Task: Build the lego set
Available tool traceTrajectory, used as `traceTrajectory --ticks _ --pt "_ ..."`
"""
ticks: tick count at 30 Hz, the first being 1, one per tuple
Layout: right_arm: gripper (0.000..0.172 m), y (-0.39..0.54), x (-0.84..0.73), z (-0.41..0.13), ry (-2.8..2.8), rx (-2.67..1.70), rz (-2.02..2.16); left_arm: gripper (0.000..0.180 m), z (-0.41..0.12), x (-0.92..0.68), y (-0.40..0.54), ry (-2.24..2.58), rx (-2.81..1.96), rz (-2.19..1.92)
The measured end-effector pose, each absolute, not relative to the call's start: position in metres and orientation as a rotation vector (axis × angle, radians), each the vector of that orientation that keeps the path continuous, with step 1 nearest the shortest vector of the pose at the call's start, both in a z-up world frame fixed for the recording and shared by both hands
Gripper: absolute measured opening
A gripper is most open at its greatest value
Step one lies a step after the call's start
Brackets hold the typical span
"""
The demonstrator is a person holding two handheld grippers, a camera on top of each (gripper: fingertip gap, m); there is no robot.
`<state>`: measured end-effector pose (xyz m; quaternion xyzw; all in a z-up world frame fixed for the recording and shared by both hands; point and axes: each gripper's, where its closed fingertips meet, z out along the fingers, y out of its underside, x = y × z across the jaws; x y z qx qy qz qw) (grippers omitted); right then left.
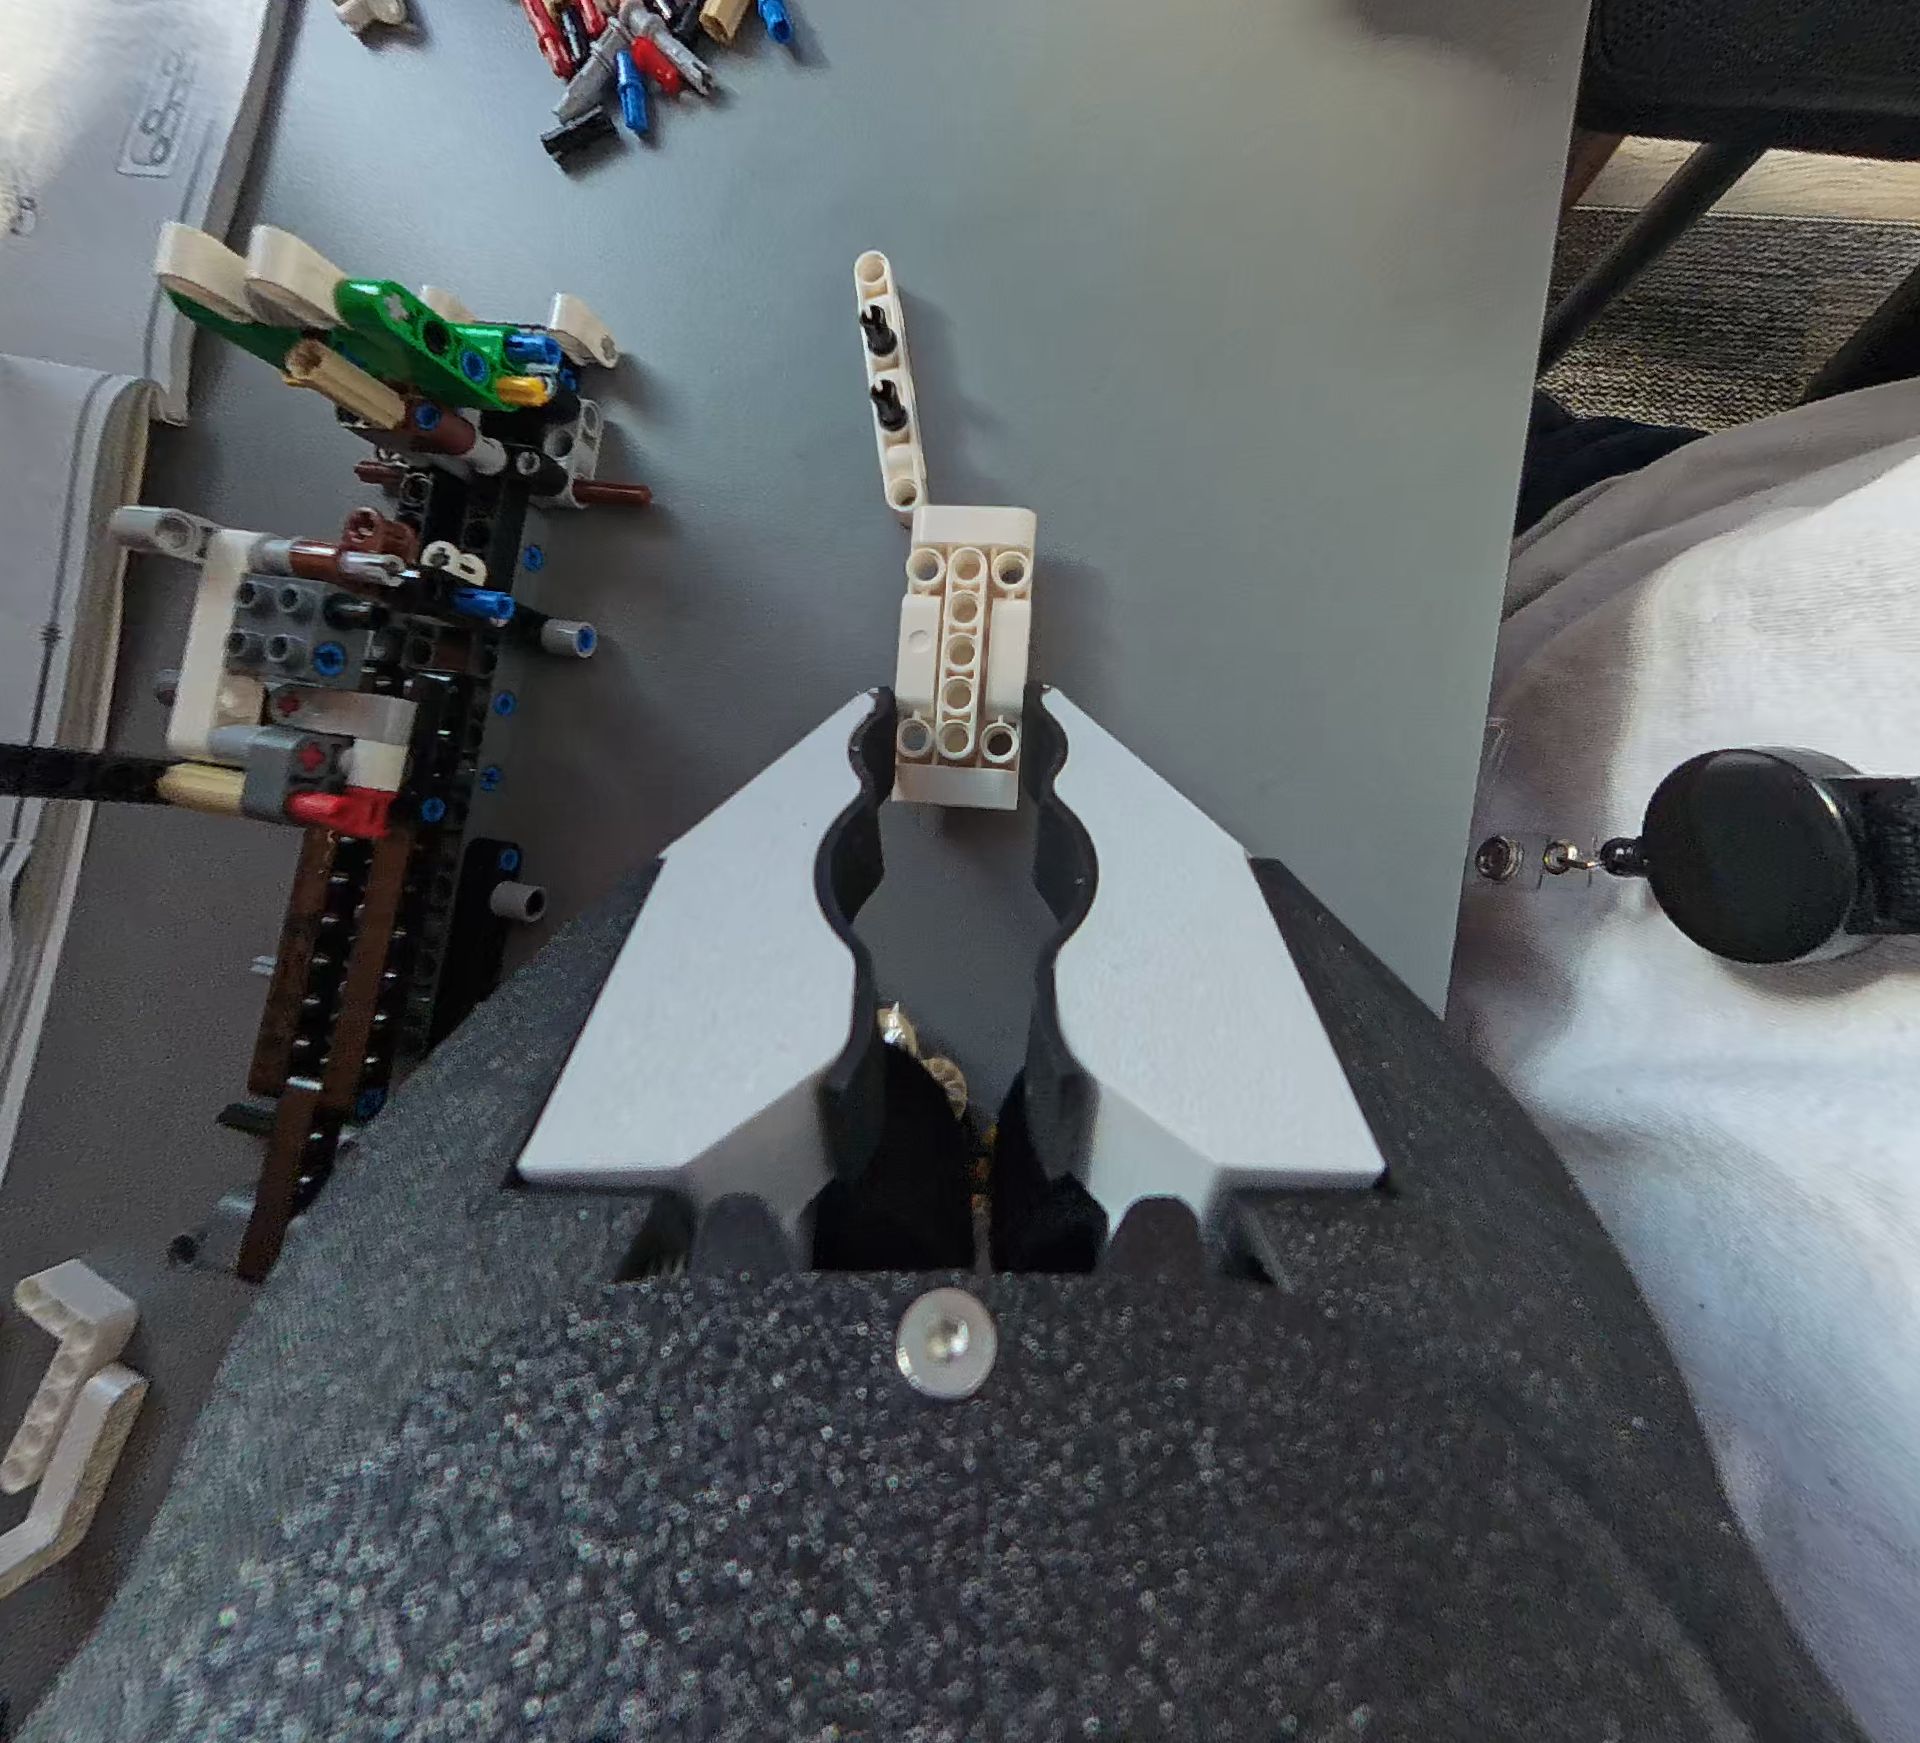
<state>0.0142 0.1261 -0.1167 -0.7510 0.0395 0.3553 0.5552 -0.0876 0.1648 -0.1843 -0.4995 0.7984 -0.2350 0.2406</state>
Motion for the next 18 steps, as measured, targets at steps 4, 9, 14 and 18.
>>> traceTrajectory --ticks 4,9,14,18 --pt "0.024 0.129 0.000 -0.128 0.040 -1.872 0.804 0.022 -0.152 -0.077 0.169 2.053 -1.137 -0.581" --pt "0.035 0.151 -0.051 -0.112 -0.031 -1.831 0.917 0.021 -0.114 -0.071 0.172 1.898 -0.831 -0.465" --pt "0.020 0.170 -0.063 -0.111 0.113 -1.782 1.069 0.022 -0.118 -0.071 0.177 1.907 -0.706 -0.371" --pt "0.009 0.170 -0.063 -0.117 0.112 -1.811 1.050 0.022 -0.121 -0.071 0.176 1.926 -0.692 -0.371"
